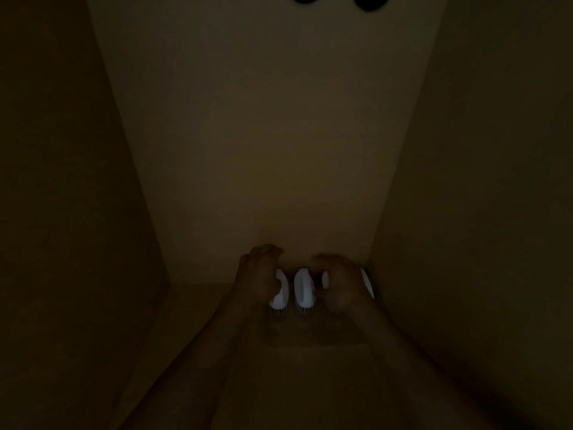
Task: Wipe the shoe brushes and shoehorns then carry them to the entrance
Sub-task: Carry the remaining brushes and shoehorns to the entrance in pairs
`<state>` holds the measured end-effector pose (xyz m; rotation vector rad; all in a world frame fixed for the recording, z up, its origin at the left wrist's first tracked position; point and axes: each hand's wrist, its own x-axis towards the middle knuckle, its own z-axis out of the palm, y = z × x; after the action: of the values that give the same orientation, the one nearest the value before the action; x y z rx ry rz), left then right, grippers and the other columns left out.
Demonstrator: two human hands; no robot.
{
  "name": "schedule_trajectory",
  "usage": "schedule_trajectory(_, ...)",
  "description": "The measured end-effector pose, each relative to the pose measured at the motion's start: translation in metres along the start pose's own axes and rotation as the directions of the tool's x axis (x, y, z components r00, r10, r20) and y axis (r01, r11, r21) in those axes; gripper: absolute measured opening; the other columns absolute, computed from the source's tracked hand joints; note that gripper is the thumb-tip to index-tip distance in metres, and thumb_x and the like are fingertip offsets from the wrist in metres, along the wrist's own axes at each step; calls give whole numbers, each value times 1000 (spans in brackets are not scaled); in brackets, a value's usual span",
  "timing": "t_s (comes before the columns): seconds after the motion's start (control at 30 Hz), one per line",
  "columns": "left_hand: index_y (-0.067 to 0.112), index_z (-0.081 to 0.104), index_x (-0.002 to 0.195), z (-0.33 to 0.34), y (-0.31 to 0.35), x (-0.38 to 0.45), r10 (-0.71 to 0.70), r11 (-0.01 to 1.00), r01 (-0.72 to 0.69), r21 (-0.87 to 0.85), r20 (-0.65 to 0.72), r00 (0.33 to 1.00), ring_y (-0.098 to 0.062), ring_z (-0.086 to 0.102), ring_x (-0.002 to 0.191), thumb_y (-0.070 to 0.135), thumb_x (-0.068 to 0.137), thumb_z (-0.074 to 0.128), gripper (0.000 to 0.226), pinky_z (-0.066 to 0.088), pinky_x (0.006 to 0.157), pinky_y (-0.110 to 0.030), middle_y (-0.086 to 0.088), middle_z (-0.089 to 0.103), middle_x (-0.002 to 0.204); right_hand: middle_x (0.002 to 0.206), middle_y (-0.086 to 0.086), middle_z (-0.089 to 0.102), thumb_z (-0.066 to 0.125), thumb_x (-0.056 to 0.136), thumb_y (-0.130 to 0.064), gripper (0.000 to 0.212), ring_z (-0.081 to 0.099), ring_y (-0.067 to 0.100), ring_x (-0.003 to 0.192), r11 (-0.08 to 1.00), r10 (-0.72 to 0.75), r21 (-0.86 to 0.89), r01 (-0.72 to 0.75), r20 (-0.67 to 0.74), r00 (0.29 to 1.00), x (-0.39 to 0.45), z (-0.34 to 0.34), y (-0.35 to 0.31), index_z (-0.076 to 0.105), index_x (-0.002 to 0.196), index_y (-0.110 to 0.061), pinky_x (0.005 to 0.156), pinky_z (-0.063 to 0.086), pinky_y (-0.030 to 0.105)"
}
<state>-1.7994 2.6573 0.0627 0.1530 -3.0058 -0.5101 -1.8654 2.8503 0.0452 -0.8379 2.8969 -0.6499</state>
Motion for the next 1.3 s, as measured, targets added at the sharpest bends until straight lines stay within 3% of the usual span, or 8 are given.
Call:
schedule_trajectory(0.1, 15, 33, 152, -16, 8, -4, 49, 998, -53, -28, -150, 988, -23, 33, 142, 24, 93, 62, 67, 27, 113, -30, -6, 32, 158, 149, 13, 49, 71, 93, -23, 62, 45, 27, 136, 998, 39, 61, -33, -100, 994, -13, -19, -7, 45, 148, -9, 109, 27, 23)
schedule_trajectory(0.27, 17, 41, 149, -42, 28, -29, 85, 993, -107, -45, -344, 935, -25, 35, 140, 32, 95, 57, 58, 26, 111, -33, -5, 40, 153, 156, 11, 40, 62, 97, -17, 59, 39, 27, 142, 993, 94, 94, -75, -208, 974, -41, -45, -28, 41, 151, -13, 117, 29, 31)
schedule_trajectory(0.4, 19, 40, 149, -53, 39, -57, 108, 986, -149, -71, -405, 908, -24, 32, 141, 35, 97, 54, 56, 23, 112, -35, -4, 38, 154, 151, 7, 48, 63, 96, -19, 53, 51, 27, 131, 983, 131, 166, -75, -360, 924, -82, -55, -58, 49, 147, -16, 107, 41, 31)
schedule_trajectory(0.6, 20, 43, 147, -69, 65, -94, 169, 961, -250, -118, -462, 871, -25, 34, 141, 36, 96, 55, 56, 27, 114, -40, -5, 40, 153, 147, 2, 52, 59, 98, -23, 46, 55, 22, 124, 981, 167, 164, -103, -437, 884, -148, -62, -93, 53, 144, -19, 87, 34, 16)
schedule_trajectory(0.83, 22, 44, 146, -93, 87, -158, 214, 954, -290, -77, -502, 838, -23, 33, 141, 36, 93, 58, 56, 26, 114, -40, -3, 41, 153, 142, -2, 57, 60, 96, -24, 48, 57, 15, 115, 978, 159, 197, -65, -510, 845, -203, -79, -132, 52, 144, -25, 91, 38, 20)
schedule_trajectory(1.1, 25, 43, 146, -108, 103, -257, 55, 979, -149, -136, -530, 846, -21, 33, 140, 33, 88, 64, 62, 25, 112, -37, 0, 41, 151, 144, -8, 53, 58, 97, -30, 48, 49, 11, 128, 968, 111, 251, 26, -516, 850, -272, -78, -155, 49, 144, -32, 87, 27, 11)
schedule_trajectory(1.2, 23, 47, 144, -103, 115, -304, -10, 972, -123, -198, -563, 826, -24, 41, 135, 27, 87, 65, 60, 36, 108, -45, 1, 46, 147, 132, -12, 56, 58, 97, -36, 45, 50, 3, 115, 940, 92, 329, 87, -490, 867, -309, -74, -157, 51, 142, -33, 77, 32, 8)
schedule_trajectory(1.3, 21, 48, 143, -92, 123, -354, -90, 973, -54, -224, -584, 807, -27, 45, 130, 26, 85, 66, 60, 38, 105, -46, -1, 50, 143, 119, -13, 59, 60, 97, -35, 41, 55, 11, 119, 923, 24, 354, 150, -442, 896, -343, -69, -159, 53, 138, -34, 87, 44, 25)
